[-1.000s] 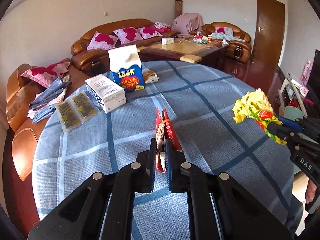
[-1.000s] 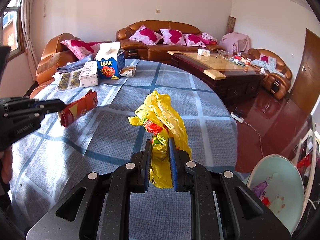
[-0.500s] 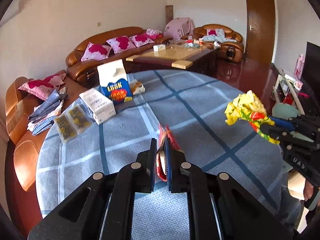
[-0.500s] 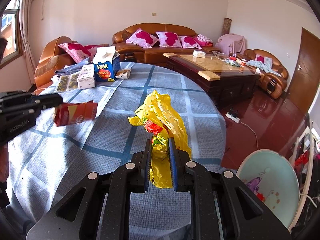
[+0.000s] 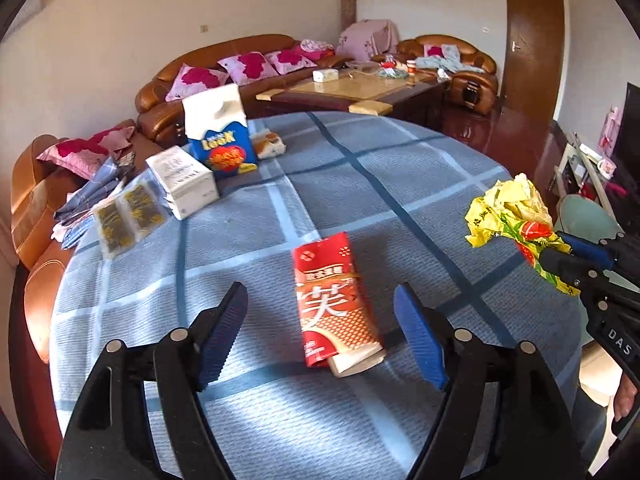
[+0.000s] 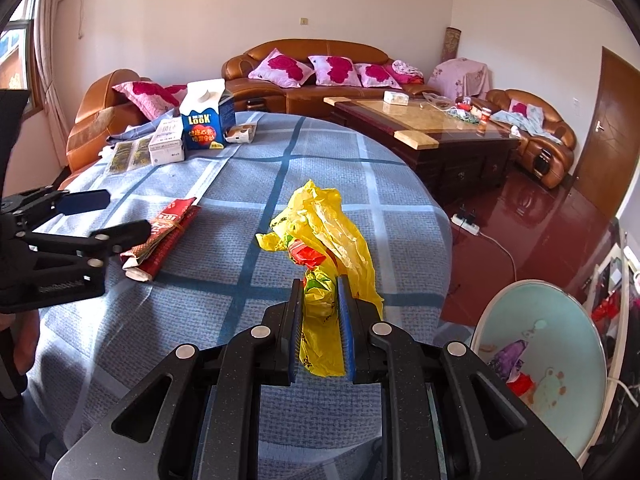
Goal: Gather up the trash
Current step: 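Grasp the red-white snack packet with the left tool while the right tool holds the yellow bag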
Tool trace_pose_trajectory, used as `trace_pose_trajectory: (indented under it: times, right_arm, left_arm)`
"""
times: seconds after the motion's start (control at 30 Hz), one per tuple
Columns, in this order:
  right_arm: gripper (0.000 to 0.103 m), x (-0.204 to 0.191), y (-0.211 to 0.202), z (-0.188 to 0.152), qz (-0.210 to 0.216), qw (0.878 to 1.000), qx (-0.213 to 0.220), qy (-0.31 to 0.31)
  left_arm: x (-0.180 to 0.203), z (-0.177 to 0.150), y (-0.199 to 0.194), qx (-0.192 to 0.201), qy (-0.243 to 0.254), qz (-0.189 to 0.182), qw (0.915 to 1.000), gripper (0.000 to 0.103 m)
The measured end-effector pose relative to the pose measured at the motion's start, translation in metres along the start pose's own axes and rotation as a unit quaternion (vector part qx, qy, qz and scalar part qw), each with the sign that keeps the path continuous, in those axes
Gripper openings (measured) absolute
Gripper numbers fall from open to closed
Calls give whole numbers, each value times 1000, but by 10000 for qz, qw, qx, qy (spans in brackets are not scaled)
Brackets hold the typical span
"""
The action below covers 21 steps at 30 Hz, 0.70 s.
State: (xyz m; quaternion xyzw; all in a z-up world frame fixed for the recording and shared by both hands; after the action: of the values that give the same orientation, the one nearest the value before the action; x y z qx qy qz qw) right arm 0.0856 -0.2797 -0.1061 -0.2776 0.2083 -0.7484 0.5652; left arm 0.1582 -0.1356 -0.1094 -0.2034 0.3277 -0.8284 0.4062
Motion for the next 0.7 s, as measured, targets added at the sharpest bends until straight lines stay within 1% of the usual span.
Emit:
trace_pose_trajectory:
  times: [0.03,0.07,0.1,0.13,0.2,0.23,0.3,0.33,0.37,0.4,0.47,0.53,0.7]
  right_arm:
    - [17,0,1,-1,2,10000,-13,-1]
    - [17,0,1,-1,4,10000,-17,-1]
    - [17,1,0,-2,7,10000,-17,-1]
    - [17,1,0,-3,11,10000,-18,-1]
    - [17,1,1,-3,20,10000,-27,1]
    - [17,0,1,-3,21,10000,-23,2]
    - [17,0,1,-2,21,10000,-5,6]
    - [17,0,0,-2,17,10000,27,9]
    - [17,0,-1,-2,9,10000,48,8]
    - [17,1,-3,-1,-4,10000,71,9]
    - [17,3,-6,0,-34,9999,131,19]
    - [17,5,-9,2,-55,9999,156,20]
    - [17,9,-13,2,-91,9998,181,32]
  left_arm:
    - [0,-1,11,-198,-28,61,9998,76]
    - [-2,-1,16,-304,-80,96,9995,75]
    - [-4,-1,19,-376,-138,65,9992,75]
    - [-5,0,18,-342,-188,-13,9992,73]
    - [-4,0,21,-434,-127,-60,9990,52]
    - [-3,-1,23,-511,-92,-146,9985,46]
    - [-1,0,20,-444,-47,-157,9989,39]
    - [2,0,19,-430,17,-171,9989,34]
    - [5,0,15,-345,105,-154,9992,11]
    - [10,1,11,-278,226,-62,9993,6]
    - [20,7,5,-218,304,-204,9991,4]
    - [27,10,6,-225,404,-211,9987,3]
    - [27,8,7,-238,356,-270,9987,3]
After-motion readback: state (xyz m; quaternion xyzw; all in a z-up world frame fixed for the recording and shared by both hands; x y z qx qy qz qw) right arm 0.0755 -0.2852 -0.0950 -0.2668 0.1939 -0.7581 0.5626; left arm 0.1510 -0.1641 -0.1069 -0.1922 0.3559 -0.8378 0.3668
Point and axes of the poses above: each gripper's, at about its wrist camera, not at the fingertips, and y roughly the way its jaws point, x to its right, z to its top, the point moved 1 cm from there along y, roughly the way its jaws point, and after that the axes turned 13 degrees about -z, right-handed, at the moved point
